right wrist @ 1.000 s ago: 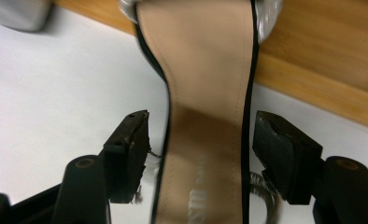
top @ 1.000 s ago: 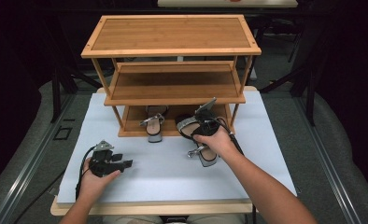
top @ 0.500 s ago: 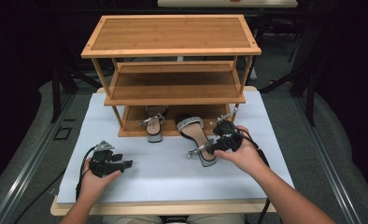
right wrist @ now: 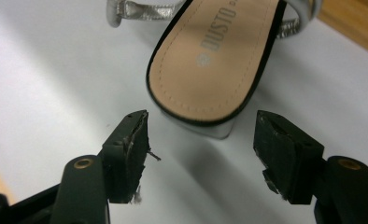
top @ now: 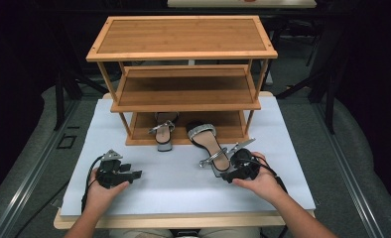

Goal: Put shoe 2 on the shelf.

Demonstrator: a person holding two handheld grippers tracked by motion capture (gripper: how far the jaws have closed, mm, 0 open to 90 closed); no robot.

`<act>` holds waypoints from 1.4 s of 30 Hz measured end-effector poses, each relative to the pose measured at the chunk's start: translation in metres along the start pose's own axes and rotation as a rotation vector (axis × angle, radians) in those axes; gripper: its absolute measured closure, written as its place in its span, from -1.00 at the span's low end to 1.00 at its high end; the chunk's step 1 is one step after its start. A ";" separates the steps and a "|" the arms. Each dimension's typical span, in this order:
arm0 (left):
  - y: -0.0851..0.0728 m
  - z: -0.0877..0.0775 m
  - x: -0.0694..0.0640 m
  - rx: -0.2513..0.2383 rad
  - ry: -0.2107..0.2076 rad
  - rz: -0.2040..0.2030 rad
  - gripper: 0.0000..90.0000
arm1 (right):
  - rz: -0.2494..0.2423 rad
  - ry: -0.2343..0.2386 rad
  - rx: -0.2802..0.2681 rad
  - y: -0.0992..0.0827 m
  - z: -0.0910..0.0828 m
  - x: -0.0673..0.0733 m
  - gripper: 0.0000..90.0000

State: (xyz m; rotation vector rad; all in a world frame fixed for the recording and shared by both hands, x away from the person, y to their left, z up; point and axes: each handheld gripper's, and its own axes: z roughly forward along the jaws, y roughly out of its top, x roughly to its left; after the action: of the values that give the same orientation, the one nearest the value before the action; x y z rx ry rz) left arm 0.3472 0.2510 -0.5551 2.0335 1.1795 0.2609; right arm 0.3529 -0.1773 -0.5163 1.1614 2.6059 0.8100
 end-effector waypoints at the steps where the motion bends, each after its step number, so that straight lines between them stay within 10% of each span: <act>1: 0.000 0.000 0.000 0.002 0.000 0.000 -0.12 | 0.008 0.005 -0.009 0.000 0.003 -0.001 -0.21; 27: 0.000 -0.001 0.001 -0.001 -0.002 0.002 -0.12 | -0.025 0.021 -0.094 0.013 0.035 0.020 -0.35; 42: 0.001 0.001 0.001 0.000 -0.005 0.004 -0.12 | 0.108 -0.006 -0.155 0.055 0.040 0.011 -0.33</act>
State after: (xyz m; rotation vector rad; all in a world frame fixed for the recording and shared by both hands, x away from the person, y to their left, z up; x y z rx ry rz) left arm 0.3483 0.2509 -0.5554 2.0357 1.1724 0.2578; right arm 0.3956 -0.1228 -0.5194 1.2659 2.4428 1.0085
